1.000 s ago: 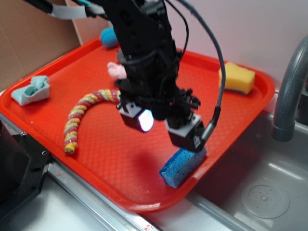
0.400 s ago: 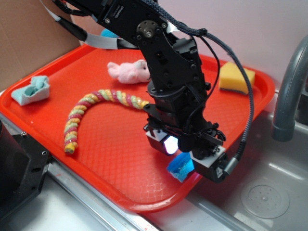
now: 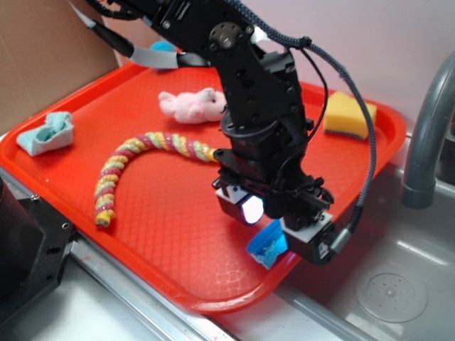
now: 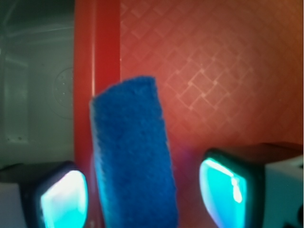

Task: Grab the blue sponge.

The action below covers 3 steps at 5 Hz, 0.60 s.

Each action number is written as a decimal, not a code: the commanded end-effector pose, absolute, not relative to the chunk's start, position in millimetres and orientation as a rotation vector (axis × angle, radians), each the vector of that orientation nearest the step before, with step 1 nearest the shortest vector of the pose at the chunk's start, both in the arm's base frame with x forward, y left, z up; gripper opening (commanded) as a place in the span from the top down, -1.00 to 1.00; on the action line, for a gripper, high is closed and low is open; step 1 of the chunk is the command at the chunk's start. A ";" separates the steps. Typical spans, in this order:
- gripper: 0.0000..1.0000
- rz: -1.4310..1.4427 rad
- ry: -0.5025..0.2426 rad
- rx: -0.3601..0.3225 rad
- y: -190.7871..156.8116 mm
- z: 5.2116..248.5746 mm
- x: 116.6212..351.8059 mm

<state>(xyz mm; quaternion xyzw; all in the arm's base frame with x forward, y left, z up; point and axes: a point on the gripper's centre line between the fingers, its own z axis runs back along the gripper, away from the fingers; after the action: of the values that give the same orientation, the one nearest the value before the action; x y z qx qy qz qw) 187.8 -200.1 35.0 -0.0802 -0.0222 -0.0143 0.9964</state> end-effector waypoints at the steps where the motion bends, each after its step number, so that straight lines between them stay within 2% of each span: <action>1: 1.00 -0.155 -0.028 -0.190 -204.0 50.8 187.9; 3: 1.00 -0.169 -0.041 -0.191 -201.9 58.0 188.3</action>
<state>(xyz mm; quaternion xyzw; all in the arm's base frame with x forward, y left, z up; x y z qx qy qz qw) 180.1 -194.7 40.8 -0.0751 0.0029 -0.0858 0.9935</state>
